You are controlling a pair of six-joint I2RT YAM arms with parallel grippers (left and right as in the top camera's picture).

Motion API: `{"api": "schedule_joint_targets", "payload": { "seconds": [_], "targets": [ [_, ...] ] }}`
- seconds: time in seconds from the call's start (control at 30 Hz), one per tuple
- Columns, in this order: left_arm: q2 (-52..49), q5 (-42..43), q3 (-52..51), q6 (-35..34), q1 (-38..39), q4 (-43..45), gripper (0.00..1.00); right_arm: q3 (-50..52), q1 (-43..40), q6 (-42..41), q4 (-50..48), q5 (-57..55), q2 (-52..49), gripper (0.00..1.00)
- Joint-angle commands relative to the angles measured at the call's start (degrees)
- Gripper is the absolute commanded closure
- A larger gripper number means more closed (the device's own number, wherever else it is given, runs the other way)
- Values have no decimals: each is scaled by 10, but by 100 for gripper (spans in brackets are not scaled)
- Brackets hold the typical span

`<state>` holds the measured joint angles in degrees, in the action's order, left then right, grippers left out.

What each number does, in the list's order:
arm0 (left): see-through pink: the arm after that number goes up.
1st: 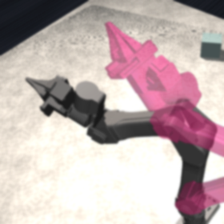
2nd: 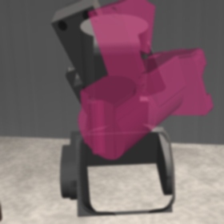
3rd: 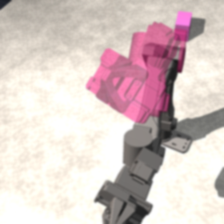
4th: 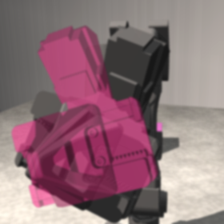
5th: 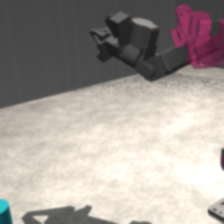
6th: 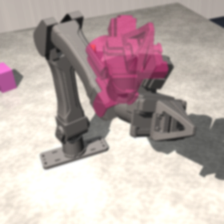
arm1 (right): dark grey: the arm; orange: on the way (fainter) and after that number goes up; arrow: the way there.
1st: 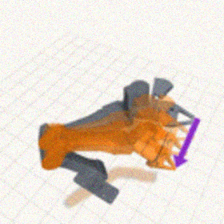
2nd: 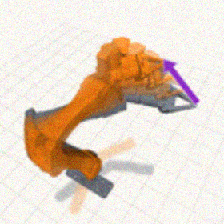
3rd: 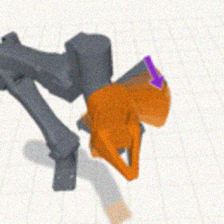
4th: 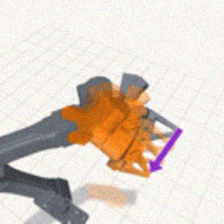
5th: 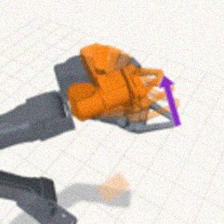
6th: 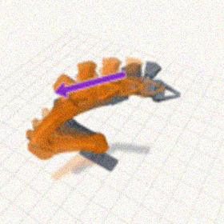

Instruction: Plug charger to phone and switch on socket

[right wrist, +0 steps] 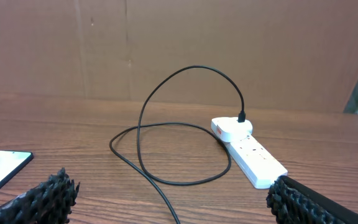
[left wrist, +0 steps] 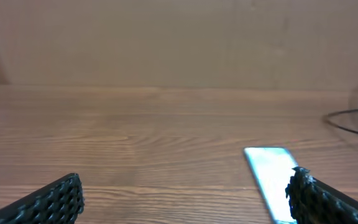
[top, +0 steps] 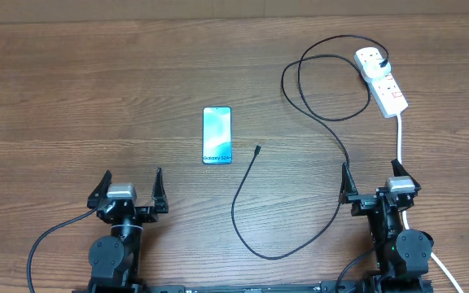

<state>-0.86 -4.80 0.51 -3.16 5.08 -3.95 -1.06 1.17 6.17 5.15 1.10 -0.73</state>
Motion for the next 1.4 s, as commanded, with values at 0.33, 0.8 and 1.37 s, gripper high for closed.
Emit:
{"api": "schedule_joint_targets", "payload": {
  "seconds": [0.33,0.8,1.37],
  "targets": [
    [6,406,-2,-337,-3,17,0,6,-2,-3,-3,0,6,0],
    [-7,223,203,-135,-3,26,0,6,-2,-3,-3,0,6,0],
    [-539,134,874,-70,-3,-712,0,6,-2,-3,-3,0,6,0]
  ]
}}
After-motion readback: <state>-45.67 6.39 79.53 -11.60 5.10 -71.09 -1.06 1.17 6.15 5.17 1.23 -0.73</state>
